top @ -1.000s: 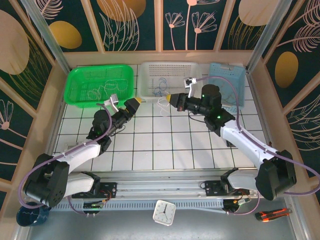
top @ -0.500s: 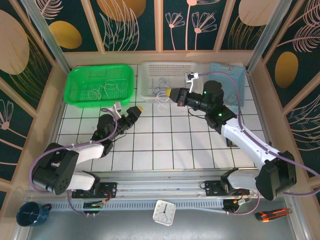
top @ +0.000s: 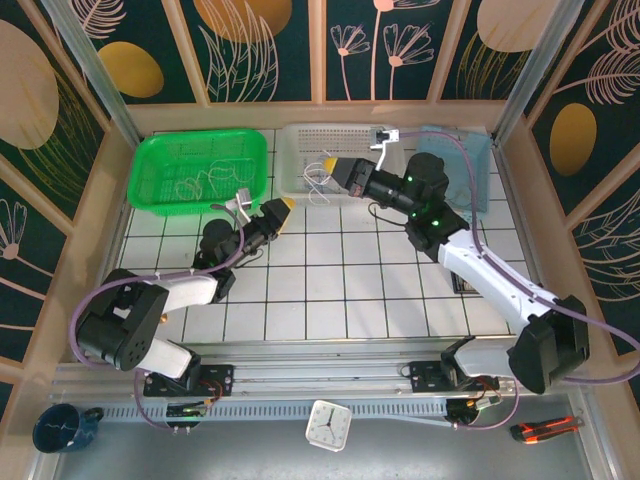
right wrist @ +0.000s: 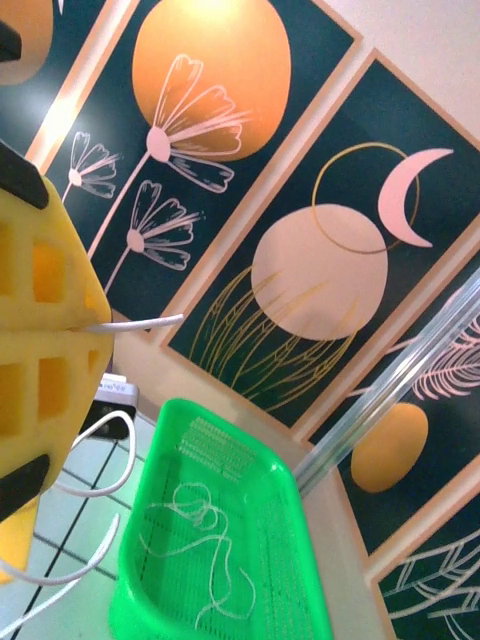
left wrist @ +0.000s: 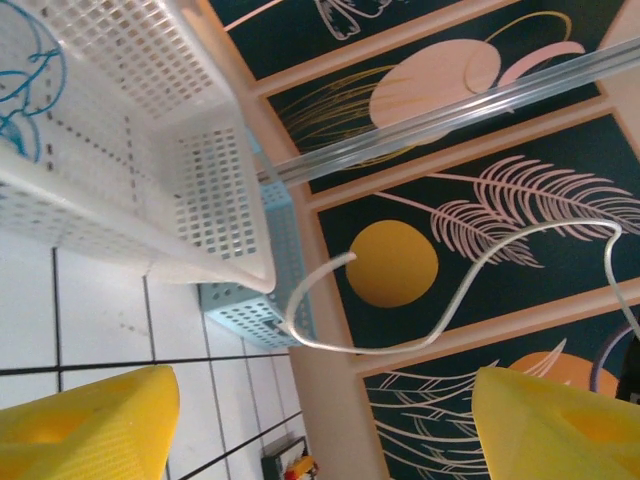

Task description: Untangle the cables

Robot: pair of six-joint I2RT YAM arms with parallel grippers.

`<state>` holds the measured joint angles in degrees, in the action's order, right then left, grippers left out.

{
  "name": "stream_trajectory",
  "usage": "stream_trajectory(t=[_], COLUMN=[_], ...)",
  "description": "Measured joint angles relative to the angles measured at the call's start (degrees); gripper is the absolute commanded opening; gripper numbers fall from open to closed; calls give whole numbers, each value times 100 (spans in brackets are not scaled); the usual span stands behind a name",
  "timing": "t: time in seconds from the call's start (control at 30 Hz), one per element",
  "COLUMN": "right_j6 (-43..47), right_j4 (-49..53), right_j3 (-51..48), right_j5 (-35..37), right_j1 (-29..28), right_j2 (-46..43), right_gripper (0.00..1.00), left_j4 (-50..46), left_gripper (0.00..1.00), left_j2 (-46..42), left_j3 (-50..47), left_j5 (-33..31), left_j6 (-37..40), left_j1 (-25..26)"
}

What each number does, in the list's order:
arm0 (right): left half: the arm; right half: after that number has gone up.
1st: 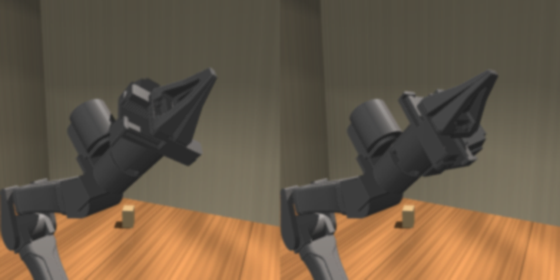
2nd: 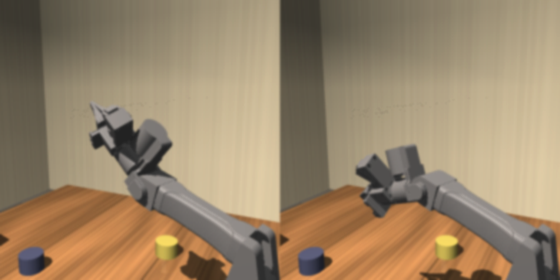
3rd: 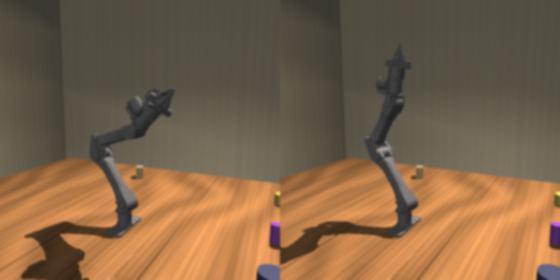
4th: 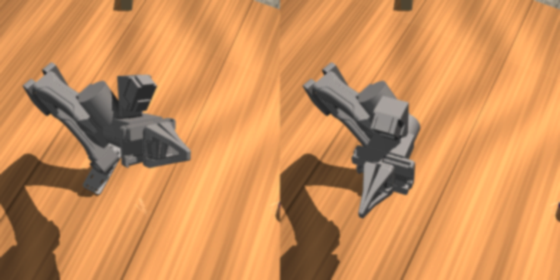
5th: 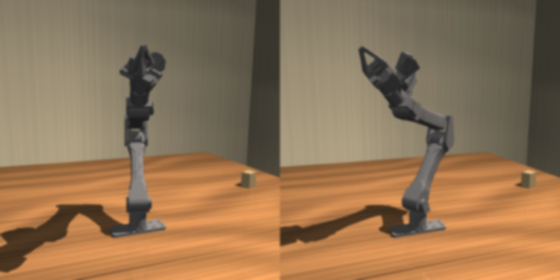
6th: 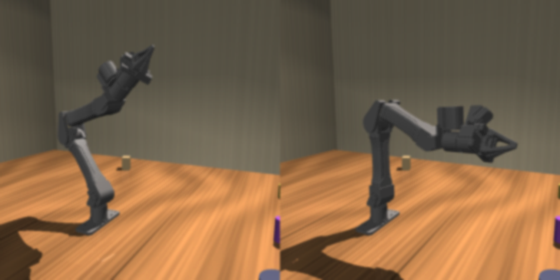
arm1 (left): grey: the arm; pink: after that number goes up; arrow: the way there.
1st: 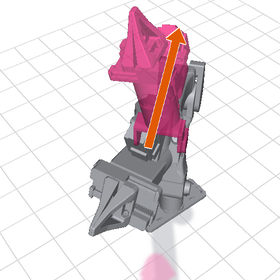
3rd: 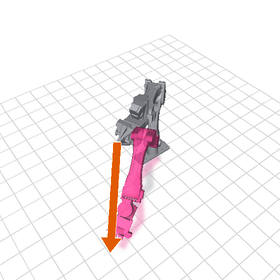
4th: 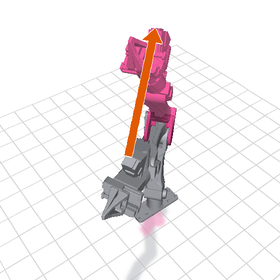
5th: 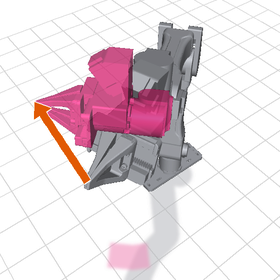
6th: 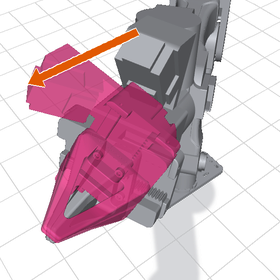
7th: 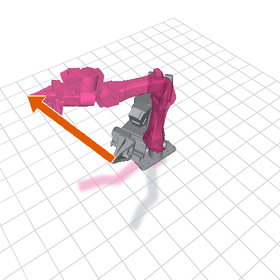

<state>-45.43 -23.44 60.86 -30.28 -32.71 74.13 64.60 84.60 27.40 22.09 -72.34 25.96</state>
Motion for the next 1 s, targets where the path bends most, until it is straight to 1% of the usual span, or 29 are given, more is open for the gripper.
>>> stream_trajectory(t=[0.33, 0.67, 0.87, 1.0], right_j6=[-367, -494, -546, -616], right_j4=[-472, -669, -772, -811], right_j3=[361, 546, 627, 627], right_j5=[68, 70, 68, 66], right_j1=[-282, -503, -575, -610], right_j2=[463, 595, 599, 614], right_gripper=[0, 0, 0, 0], left_j4=[348, 629, 778, 890], left_gripper=[71, 68, 62, 55], left_j2=[199, 308, 411, 446], left_j3=[256, 256, 256, 256], left_j5=[-7, -144, -177, -216], left_j6=[-184, -302, -378, -426], left_j1=[0, 26, 28, 31])
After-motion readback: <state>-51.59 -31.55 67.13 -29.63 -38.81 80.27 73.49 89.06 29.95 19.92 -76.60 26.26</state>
